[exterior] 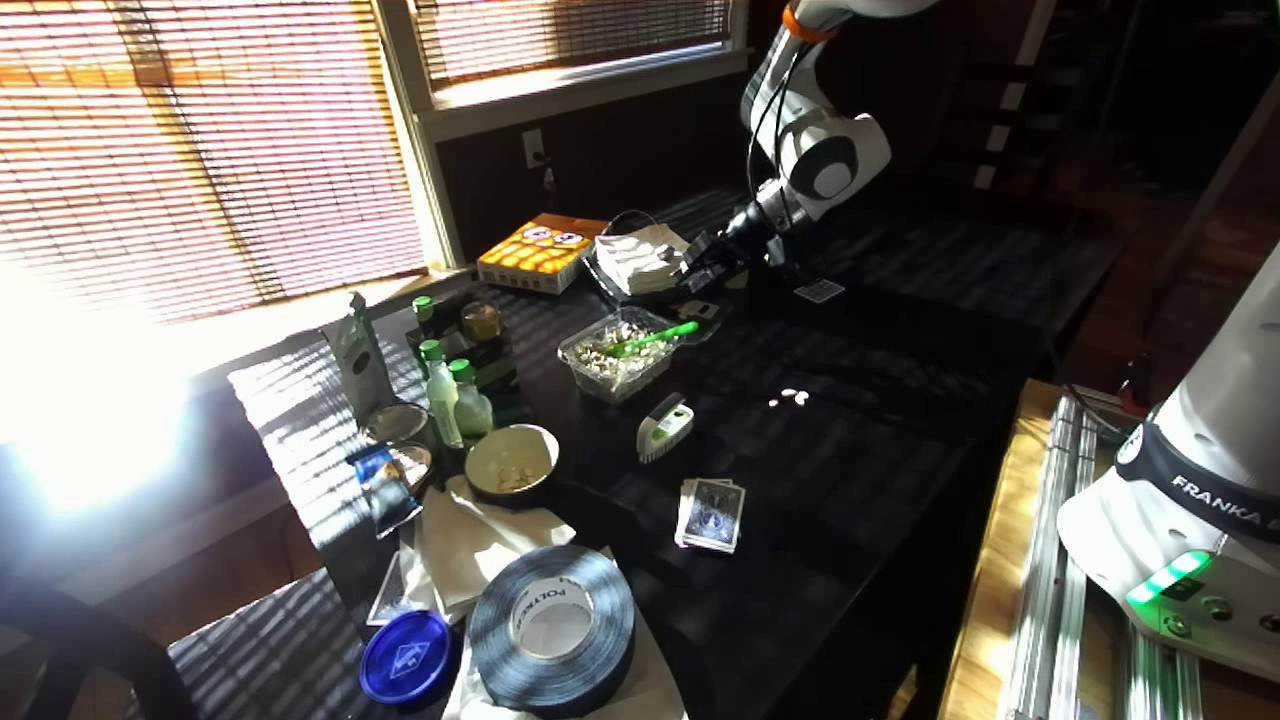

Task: Use the spoon to pick up contents from the container and put them inside the bowl

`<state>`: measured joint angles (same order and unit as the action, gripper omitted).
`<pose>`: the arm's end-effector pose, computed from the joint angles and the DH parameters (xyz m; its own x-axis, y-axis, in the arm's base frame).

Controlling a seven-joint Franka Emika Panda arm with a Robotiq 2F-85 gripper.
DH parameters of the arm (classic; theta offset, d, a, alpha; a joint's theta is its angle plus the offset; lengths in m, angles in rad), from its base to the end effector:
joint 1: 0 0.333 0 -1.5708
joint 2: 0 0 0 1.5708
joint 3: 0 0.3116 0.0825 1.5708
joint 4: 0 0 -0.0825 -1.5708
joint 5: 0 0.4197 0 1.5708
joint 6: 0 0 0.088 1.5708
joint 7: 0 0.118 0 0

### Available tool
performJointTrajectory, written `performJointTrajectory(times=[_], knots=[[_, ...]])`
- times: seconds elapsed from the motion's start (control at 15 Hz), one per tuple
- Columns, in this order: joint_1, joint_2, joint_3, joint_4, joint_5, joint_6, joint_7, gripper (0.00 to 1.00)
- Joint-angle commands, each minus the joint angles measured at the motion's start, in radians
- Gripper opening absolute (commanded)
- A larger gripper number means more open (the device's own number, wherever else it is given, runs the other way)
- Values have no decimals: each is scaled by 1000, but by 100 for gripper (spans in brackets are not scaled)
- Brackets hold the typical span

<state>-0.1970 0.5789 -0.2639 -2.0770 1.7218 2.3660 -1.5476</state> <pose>0.5267 -0.2504 0.0974 0.7561 -0.4460 0.4790 -0.1193 -0.8135 -0.5692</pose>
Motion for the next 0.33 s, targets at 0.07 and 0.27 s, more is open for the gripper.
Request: performJointTrajectory(times=[0.07, 0.27], knots=[[-39, -75, 14, -48, 102, -78, -130, 99], [-24, -33, -1, -8, 55, -39, -71, 96]])
